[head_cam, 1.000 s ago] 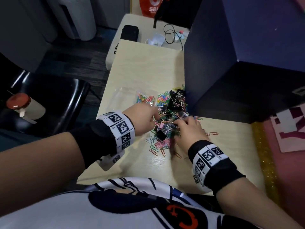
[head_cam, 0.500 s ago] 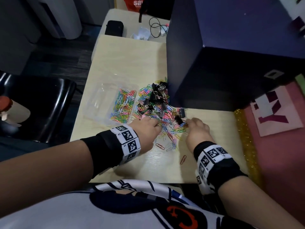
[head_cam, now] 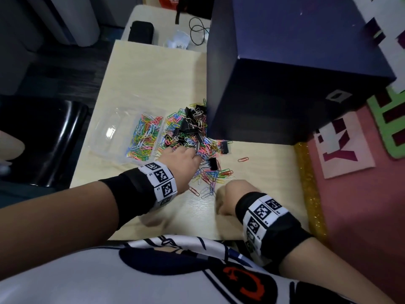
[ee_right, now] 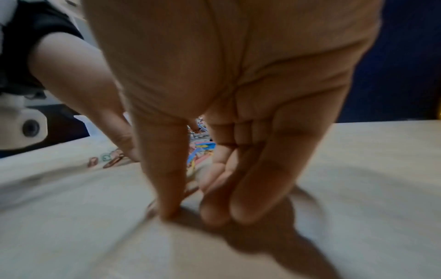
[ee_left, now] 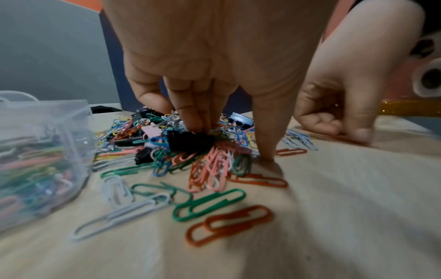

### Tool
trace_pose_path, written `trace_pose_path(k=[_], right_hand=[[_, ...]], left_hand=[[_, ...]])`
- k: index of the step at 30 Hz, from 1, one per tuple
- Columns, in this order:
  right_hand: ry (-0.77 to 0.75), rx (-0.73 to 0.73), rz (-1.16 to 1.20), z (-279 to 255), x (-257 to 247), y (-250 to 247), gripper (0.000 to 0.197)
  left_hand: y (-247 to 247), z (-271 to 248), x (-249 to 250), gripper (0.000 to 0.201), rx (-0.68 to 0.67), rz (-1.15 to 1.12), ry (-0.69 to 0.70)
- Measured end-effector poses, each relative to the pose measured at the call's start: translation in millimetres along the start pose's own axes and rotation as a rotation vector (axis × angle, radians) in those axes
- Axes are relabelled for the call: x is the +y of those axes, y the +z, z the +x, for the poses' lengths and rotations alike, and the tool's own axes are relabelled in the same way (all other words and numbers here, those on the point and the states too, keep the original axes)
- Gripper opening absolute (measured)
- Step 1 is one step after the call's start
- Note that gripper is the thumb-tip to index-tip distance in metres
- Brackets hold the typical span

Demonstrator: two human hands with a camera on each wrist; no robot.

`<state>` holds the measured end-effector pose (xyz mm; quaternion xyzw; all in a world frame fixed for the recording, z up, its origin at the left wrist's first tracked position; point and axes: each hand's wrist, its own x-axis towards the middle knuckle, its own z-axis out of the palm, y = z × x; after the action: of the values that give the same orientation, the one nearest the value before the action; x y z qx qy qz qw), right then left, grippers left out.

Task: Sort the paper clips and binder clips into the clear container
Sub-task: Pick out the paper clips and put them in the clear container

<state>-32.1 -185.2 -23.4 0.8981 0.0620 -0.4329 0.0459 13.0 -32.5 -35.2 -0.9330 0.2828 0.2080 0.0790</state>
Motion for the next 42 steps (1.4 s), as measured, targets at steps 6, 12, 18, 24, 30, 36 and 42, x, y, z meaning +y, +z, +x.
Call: trace_pose_path(k=[6, 12, 18, 24, 30, 36, 42], right_hand=[[0.146, 0.347, 0.390, 26, 16, -1, 0.026], [0.251, 0.388, 0.415, 35, 36, -3, 0.044], [0.003, 0.588, 0.392, 39, 17, -8, 0.038], [-0.057, 0.529, 0.225, 45, 14, -8, 0.043], [-0.031, 0.498, 0.400, 41, 29, -7, 0.025], [0.032, 0.596, 0.832, 39, 45, -6, 0.021], [0.324, 0.630, 0.610, 35, 70, -14, 0.014]], left_hand=[[3, 2, 2, 0.051, 0.040, -0.030, -0.002], [10, 4, -1, 0.044, 0.049, -0.071, 0.033], [10, 8, -3, 0.040, 0.039, -0.070, 0.050], [10, 11, -4, 0.049, 0.023, -0.111, 0.021], [8, 17, -5, 0.051, -0.019, -0.101, 0.024], [5, 19, 1, 0.052, 0.021, -0.096, 0.018], [2, 20, 4, 0.060, 0.004, -0.081, 0.030]])
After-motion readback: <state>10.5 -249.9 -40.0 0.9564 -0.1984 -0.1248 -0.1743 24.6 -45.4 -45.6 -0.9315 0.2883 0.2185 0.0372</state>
